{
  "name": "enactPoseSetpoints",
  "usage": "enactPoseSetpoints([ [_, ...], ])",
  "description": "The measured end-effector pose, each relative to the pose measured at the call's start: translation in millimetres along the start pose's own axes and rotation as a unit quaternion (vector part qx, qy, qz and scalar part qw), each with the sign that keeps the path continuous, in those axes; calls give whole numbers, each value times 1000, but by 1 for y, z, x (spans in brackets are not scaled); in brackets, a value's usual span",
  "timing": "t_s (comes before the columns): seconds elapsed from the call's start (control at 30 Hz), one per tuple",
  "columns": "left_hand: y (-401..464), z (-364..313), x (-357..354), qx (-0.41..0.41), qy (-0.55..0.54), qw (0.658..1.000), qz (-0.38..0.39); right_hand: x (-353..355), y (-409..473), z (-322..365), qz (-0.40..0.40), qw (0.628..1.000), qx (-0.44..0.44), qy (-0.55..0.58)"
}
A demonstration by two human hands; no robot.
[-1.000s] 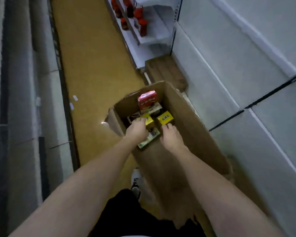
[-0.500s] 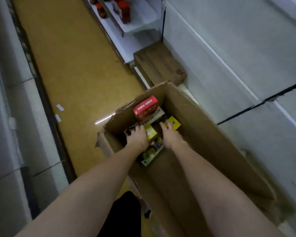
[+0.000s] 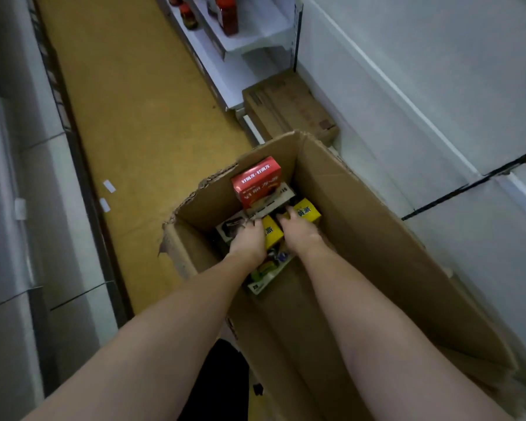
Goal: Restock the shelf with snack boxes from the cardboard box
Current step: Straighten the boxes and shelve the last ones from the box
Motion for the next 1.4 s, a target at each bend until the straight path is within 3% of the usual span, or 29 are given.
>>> enactPoseSetpoints([
  [0.2,-20,-8,-2,-12,-21,1000,-18,-3,-32,2,-54,997,-45,34],
  [0.43,-74,-28,22,-19,-41,998,-37,12,-109,-11,-115,992,-36,21],
  [0.63,-149,-47,50,-5,-73,991,-111,26,-188,-26,-176,980,-5,87],
  [0.77,-211,-54,64,8,-106,979,-177,44,-243,-21,-218,975,31,11],
  [1.0,-342,-49,56,85,-228,921,-305,50,-335,15,-206,961,183,4],
  [1.1,-406,-28,35,139,-240,897,-345,41,-371,47,-184,948,252,-58],
  [1.23,-503,2,-10,200,-296,845,-399,9,-422,112,-174,912,327,-178],
  [1.4,-627,37,-80,312,-305,788,-435,-49,-509,189,-143,852,450,-227],
])
Point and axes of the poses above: each hand's wrist, its own y-axis towards the middle knuckle, its own x-axis out of the back of the hand, z = x × y, the point moved 3 cm from there along y, towards the middle knuckle, and after that the axes turned 10 degrees about z, right-handed, at the moved point
